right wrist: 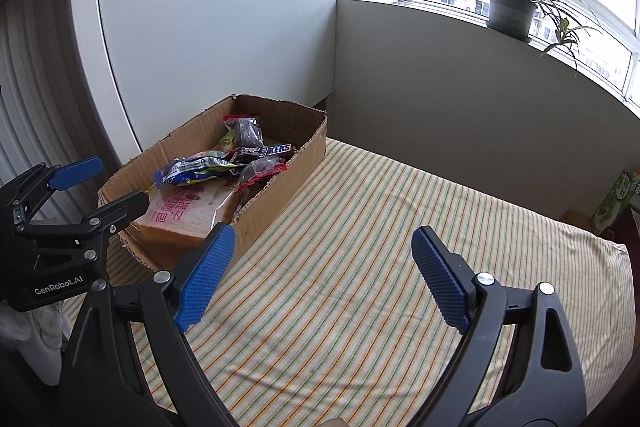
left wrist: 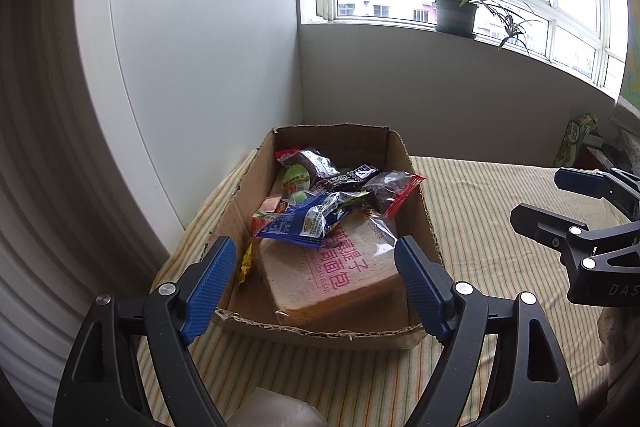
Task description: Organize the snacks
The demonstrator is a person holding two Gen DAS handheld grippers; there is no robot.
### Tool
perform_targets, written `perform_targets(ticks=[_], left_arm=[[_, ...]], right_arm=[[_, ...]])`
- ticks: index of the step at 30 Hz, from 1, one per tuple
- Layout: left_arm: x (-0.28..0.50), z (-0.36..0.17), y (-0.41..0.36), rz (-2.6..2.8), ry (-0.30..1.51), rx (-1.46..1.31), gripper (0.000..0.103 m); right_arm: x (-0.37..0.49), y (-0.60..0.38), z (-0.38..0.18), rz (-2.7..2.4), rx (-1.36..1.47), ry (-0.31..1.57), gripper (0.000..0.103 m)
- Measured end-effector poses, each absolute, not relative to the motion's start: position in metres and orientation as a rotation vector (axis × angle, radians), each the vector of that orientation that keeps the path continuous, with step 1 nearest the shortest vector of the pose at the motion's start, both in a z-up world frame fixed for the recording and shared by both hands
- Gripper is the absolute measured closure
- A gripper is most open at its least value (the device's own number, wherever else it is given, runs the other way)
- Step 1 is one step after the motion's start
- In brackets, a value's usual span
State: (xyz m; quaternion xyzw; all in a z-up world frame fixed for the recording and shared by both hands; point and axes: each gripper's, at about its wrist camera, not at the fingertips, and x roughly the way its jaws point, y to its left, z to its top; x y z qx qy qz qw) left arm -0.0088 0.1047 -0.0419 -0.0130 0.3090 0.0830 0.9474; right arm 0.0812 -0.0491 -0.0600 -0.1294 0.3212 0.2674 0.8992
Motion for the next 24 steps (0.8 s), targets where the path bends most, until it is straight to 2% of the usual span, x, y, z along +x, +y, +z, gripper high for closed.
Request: perform_targets(ticks=[24], left_arm=[[-0.0105, -0.0392, 0.1007, 0.156, 0.621, -0.029, 0.021]], right_arm=[[0.0799, -0.0528, -0.0606, 0.536, -0.27, 0.667, 0.011]])
